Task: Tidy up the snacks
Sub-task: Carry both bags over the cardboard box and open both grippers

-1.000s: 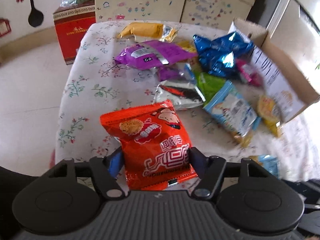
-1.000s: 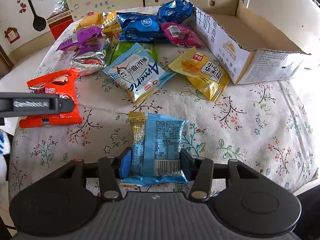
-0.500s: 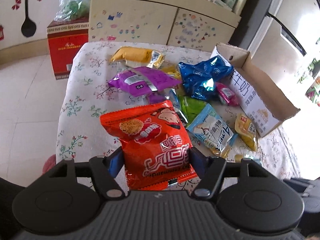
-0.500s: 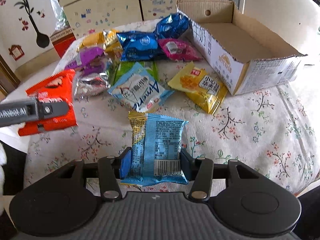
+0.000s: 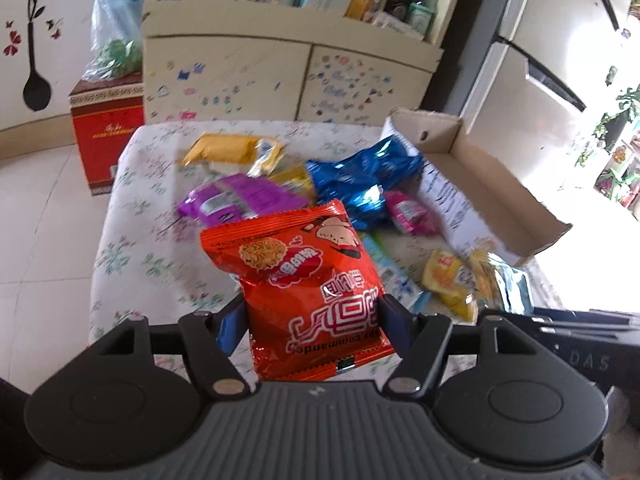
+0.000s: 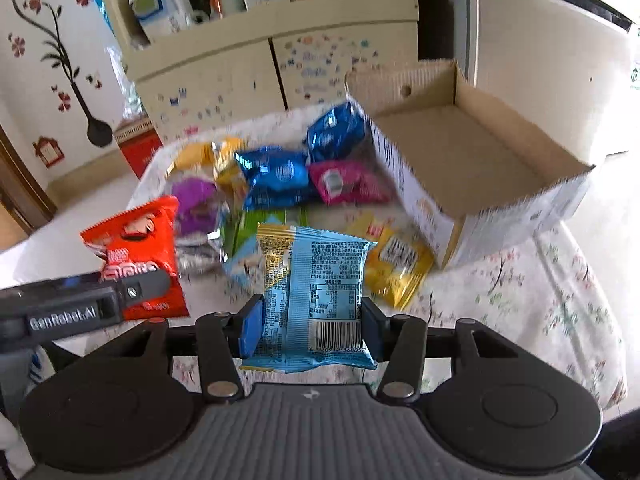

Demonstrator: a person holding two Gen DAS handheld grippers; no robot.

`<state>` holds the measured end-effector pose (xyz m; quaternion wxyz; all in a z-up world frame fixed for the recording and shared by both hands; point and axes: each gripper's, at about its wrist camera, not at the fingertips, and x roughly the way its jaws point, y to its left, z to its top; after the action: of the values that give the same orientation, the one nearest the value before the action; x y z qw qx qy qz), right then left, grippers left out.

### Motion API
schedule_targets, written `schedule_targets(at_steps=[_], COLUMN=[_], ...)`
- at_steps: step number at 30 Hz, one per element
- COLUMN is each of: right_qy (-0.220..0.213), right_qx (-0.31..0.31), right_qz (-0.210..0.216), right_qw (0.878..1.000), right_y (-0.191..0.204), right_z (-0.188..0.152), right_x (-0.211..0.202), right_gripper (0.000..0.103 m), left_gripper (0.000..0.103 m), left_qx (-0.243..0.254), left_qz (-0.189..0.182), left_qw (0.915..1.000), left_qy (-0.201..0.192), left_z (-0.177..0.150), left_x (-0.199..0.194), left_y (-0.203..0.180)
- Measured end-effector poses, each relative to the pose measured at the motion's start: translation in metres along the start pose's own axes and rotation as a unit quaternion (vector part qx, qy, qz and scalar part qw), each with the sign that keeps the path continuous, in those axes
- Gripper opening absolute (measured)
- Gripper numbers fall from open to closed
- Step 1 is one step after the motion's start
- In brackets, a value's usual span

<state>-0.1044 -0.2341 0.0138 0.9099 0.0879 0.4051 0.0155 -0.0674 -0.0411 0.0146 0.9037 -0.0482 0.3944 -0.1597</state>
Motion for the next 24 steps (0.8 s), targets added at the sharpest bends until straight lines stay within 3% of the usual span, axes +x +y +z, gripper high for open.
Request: schedule_targets(at_steps=[13,24], right_qy=[-0.056,-0.072], right_qx=[0.011,0.09], right_qz=[-0.02,-0.039], right_qw=[0.998,0.993], right_y=[-0.047,-0.107], right_z=[0.056,0.09], right_x=[-0.014,-0.006], right_gripper=[0.057,0.057], left_gripper=[0.068,0.068], left_qx=[0.036,0.071], left_qz=[-0.053,-0.086], left_qw=[0.9979,0.9938], left_qy=[-0.014,-0.01], left_z=[0.04,0.075], left_x=[0.014,0.049], left_y=[-0.066,-0.128])
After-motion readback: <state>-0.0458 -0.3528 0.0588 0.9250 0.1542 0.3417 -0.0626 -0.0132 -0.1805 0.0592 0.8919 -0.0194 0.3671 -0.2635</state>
